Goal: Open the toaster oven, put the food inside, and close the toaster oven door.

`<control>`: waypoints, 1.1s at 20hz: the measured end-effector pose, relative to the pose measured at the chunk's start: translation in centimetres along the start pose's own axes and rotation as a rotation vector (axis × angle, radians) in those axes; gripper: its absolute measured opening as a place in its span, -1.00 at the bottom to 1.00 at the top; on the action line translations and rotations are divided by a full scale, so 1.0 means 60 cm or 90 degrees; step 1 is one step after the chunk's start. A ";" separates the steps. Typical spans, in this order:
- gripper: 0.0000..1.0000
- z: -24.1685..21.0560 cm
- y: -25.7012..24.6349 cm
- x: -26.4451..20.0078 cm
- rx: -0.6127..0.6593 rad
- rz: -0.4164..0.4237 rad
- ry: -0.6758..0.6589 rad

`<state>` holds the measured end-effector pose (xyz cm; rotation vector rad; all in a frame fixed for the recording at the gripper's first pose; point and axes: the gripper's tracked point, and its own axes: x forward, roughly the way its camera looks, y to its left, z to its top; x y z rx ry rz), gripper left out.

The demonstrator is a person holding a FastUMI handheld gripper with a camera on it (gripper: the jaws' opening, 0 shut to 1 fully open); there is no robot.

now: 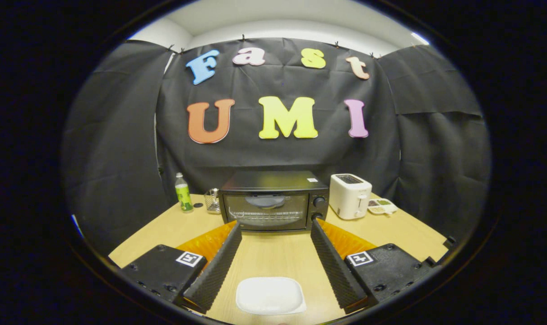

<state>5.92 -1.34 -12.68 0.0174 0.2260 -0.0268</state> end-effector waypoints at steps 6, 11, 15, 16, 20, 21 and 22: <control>1.00 0.090 0.008 -0.069 -0.028 0.020 -0.037; 1.00 0.136 0.014 -0.106 -0.018 0.021 -0.060; 1.00 0.155 0.002 -0.131 0.010 0.026 -0.085; 1.00 0.157 0.003 -0.134 0.014 0.030 -0.087; 1.00 0.173 0.000 -0.151 0.000 0.026 -0.104; 1.00 0.175 0.001 -0.156 -0.003 0.026 -0.108; 1.00 0.175 0.000 -0.159 -0.005 0.025 -0.111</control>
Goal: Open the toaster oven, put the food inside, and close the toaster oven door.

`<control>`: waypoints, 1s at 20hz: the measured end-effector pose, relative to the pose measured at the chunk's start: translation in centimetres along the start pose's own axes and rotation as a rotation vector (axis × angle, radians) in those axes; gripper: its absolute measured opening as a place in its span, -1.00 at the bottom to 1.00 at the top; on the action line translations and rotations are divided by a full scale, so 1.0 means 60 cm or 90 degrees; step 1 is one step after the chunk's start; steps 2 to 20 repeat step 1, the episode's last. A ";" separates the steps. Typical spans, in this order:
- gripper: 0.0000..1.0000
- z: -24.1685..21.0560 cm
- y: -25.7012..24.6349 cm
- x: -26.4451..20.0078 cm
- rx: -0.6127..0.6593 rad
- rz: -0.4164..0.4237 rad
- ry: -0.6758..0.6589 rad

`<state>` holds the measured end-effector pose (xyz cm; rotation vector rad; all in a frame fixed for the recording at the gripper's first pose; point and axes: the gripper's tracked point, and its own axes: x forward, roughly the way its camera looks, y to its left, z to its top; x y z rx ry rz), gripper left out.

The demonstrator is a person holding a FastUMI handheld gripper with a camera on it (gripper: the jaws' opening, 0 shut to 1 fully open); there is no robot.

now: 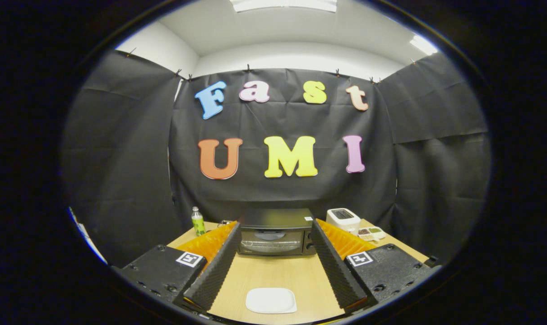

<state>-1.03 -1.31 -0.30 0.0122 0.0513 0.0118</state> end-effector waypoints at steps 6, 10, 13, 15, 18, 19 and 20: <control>1.00 -0.001 -0.001 -0.002 0.001 0.000 0.001; 1.00 -0.001 -0.001 -0.002 0.001 0.000 0.001; 1.00 -0.001 -0.001 -0.002 0.001 0.000 0.001; 1.00 -0.001 -0.001 -0.002 0.001 0.000 0.001; 1.00 -0.001 -0.001 -0.002 0.001 0.000 0.001; 1.00 -0.001 -0.001 -0.002 0.001 0.000 0.001; 1.00 -0.001 -0.001 -0.002 0.001 0.000 0.001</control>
